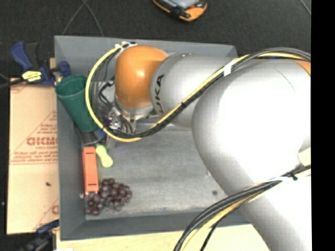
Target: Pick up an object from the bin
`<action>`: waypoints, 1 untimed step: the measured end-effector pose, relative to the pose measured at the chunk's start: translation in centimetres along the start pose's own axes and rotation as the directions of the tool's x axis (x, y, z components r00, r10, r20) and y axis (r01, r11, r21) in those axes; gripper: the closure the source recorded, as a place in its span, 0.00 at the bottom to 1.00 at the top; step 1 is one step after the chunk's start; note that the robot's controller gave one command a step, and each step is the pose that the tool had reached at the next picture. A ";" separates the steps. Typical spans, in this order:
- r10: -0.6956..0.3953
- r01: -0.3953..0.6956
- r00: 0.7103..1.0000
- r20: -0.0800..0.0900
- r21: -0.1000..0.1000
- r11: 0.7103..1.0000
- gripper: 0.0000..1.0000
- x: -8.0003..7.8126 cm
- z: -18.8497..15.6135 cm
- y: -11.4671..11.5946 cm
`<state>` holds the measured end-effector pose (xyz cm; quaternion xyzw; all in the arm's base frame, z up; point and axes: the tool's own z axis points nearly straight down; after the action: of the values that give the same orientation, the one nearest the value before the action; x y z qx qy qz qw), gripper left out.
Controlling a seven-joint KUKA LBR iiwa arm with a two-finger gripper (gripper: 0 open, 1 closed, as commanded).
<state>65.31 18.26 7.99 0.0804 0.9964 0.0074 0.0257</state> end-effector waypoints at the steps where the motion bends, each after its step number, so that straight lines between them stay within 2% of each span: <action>1: -0.001 0.001 1.000 0.004 -0.001 1.000 1.00 -0.1 -0.9 0.0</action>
Offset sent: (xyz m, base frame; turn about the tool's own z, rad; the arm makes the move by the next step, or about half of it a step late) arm 0.0007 -0.0001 0.0981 -0.0002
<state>65.39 18.23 8.86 0.0802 0.9964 0.0079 0.0276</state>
